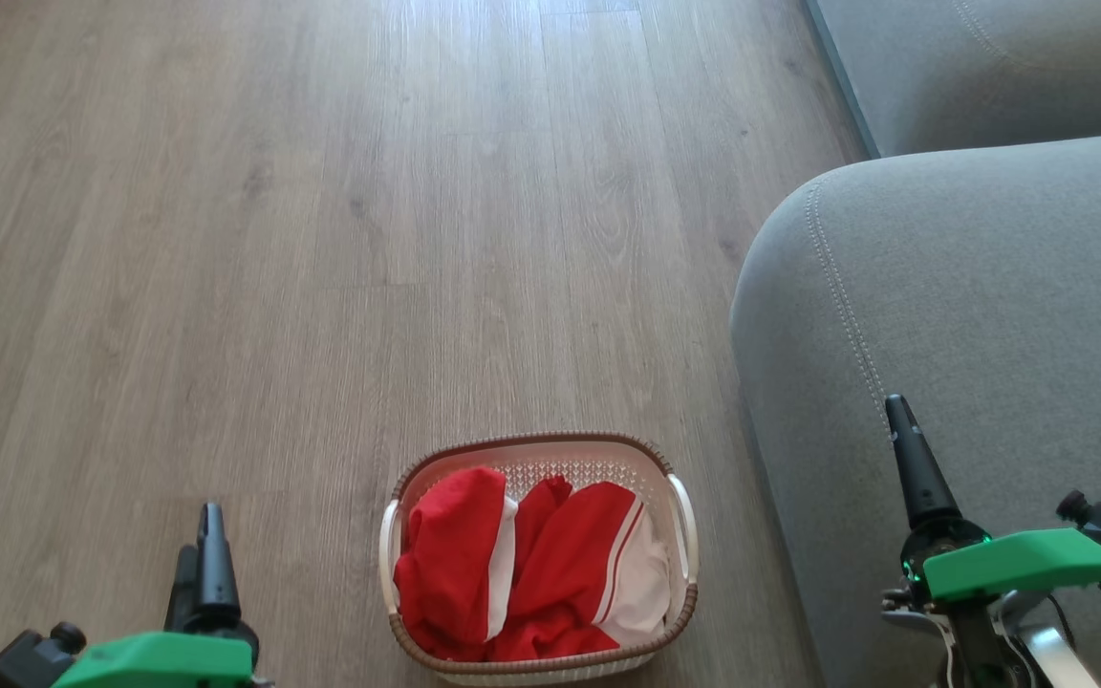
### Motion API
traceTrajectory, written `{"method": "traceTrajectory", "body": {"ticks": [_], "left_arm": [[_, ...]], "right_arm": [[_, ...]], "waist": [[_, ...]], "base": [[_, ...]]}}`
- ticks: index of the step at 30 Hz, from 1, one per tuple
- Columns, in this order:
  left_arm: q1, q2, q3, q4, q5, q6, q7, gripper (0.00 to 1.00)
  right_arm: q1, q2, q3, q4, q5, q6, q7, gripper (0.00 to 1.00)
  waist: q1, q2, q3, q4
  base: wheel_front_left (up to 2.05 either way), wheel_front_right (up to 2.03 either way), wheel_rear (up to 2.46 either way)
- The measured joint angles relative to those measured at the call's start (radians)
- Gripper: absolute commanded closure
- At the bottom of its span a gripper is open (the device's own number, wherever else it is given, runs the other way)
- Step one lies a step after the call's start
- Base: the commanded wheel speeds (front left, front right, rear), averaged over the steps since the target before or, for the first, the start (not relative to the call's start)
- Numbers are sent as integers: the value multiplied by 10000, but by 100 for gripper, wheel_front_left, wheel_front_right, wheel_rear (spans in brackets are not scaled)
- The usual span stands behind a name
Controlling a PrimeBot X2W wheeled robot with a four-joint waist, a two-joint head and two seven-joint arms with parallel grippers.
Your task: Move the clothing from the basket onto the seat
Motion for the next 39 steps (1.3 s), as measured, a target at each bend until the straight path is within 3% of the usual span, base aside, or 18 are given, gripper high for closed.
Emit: {"method": "traceTrajectory", "body": {"ticks": [39], "left_arm": [[619,31,-518,153,5333,314,-1095,0]], "right_arm": [[32,867,-706,410,-6013,0,-44,0]], "waist": [[0,0,-103,44]], "base": [[0,0,0]]}}
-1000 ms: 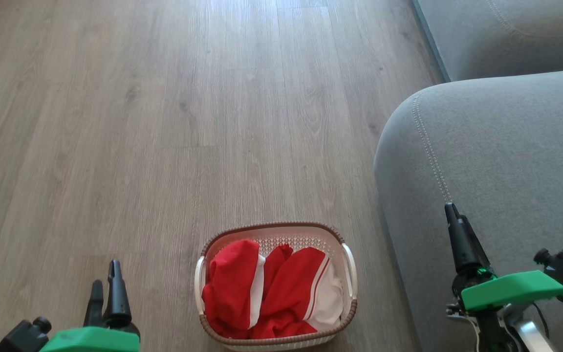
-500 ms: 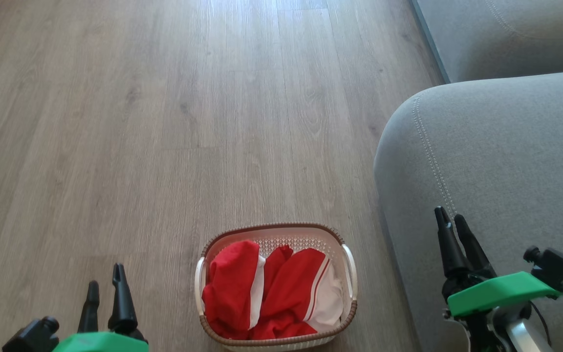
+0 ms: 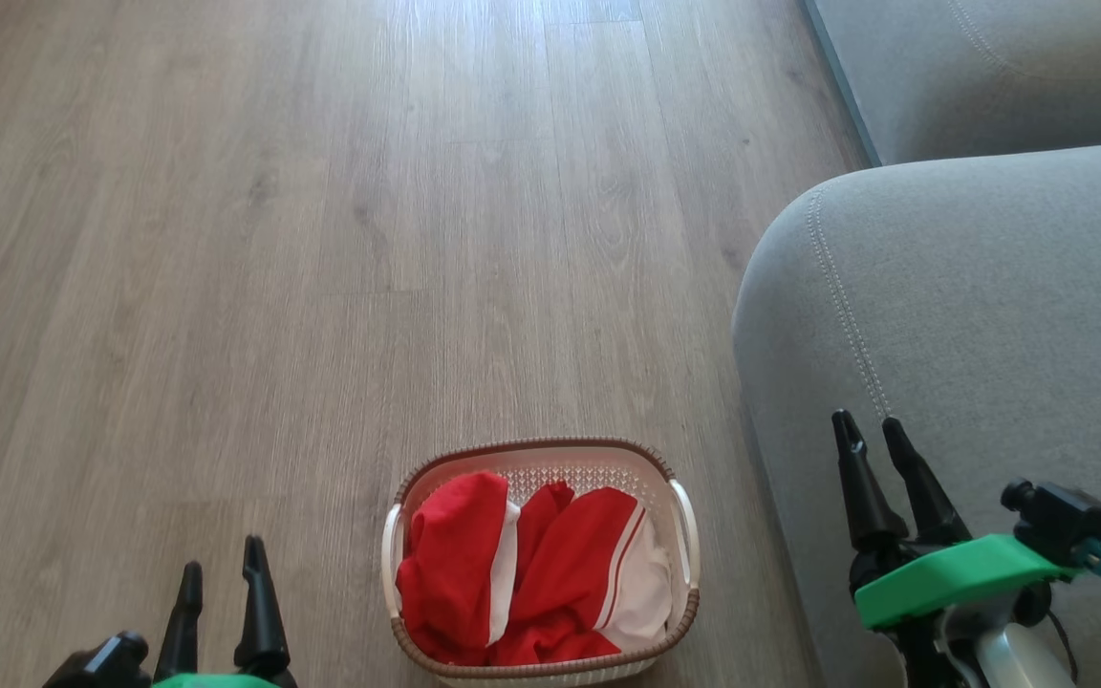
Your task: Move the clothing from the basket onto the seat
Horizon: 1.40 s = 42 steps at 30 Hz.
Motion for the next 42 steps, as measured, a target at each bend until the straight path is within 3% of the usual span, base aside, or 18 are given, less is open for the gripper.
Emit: {"method": "traceTrajectory", "body": {"ticks": [17,42], "left_arm": [[261,23,-92,378,2092,167,-497,0],[441,56,-238,842,4291,270,-1108,0]], "right_arm": [[225,387,-360,211,-2732,0,-31,0],[364,828,-694,554,-5939,0,-90,0]], "waist": [[0,0,-155,16],[0,0,-254,49]], "base": [[0,0,0],[0,0,0]]}}
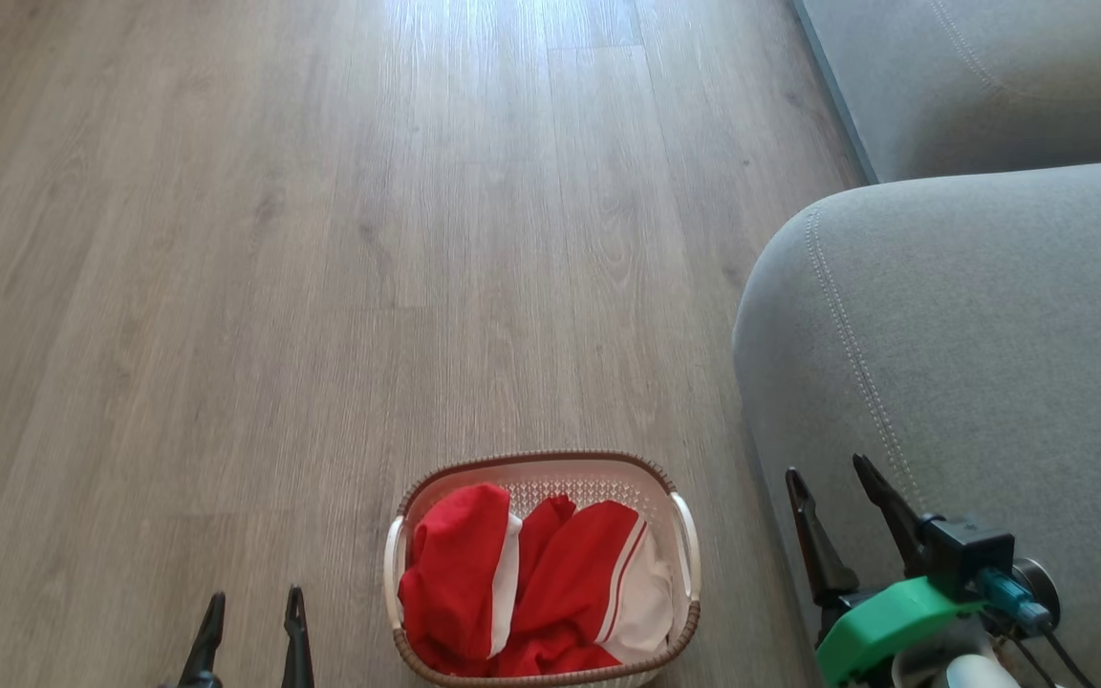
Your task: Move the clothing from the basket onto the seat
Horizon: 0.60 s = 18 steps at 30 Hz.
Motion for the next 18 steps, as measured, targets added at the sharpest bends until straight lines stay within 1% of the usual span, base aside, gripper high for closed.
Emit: {"method": "traceTrajectory", "body": {"ticks": [18], "left_arm": [[-3,0,4,88,-25,0,0,0]], "right_arm": [[13,12,-8,86,-2,0,0,0]], "waist": [[0,0,63,-4]], "base": [[0,0,0]]}}
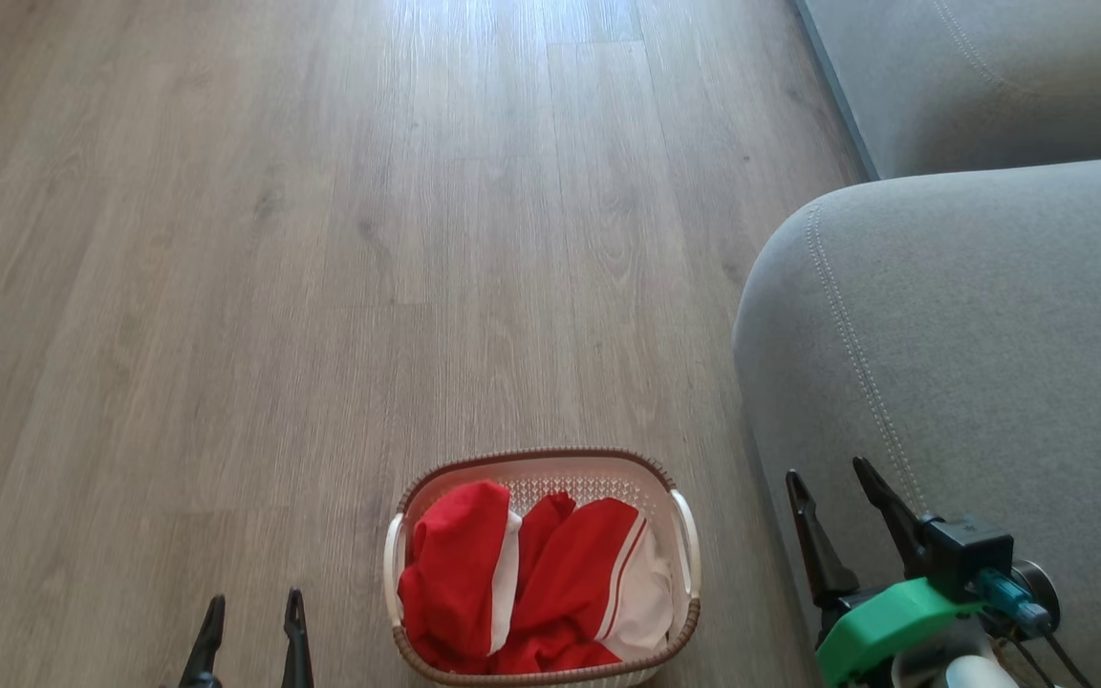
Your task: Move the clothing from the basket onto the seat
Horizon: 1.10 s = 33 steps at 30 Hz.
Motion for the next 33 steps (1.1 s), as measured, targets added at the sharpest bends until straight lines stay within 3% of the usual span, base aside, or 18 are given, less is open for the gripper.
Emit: {"method": "traceTrajectory", "body": {"ticks": [21,33], "left_arm": [[-155,2,-151,291,13,-21,0,0],[-2383,61,-497,1162,313,-345,0,0]], "right_arm": [[-30,6,-174,-174,-88,2,-13,0],[-1664,6,-247,-894,-278,2,-27,0]], "waist": [[0,0,516,-32],[0,0,2458,-217]], "base": [[0,0,0],[0,0,0]]}}
